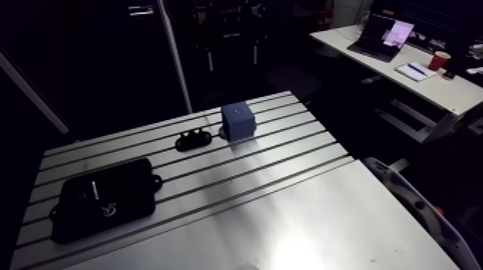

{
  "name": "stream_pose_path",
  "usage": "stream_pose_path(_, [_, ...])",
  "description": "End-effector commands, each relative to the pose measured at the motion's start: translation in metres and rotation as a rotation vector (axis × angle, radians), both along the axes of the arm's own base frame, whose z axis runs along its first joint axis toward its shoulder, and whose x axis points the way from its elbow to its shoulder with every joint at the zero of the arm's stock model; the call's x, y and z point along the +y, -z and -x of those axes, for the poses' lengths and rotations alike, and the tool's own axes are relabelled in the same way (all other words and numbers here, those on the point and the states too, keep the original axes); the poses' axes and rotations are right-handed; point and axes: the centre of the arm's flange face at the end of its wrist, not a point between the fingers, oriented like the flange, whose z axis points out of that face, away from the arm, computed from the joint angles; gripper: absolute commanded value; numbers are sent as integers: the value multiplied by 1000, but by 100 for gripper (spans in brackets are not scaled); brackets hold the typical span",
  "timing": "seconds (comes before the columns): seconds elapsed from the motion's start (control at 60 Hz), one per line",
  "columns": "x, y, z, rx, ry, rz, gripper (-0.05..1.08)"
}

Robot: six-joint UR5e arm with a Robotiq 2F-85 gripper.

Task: Pick up the M10 bolt and insert it into the hex recess until seated.

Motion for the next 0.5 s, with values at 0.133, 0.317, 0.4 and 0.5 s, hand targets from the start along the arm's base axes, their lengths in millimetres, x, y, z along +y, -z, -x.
stream_pose_path(0.133, [-37,-78,-21,-2,32,-30,1])
stream_pose_path(0.317, [-59,-103,-31,33,19,-37,1])
stream_pose_path(0.4, [-67,-108,-34,39,22,-41,1])
stream_pose_path(0.5, [-85,-118,-40,46,7,-43,1])
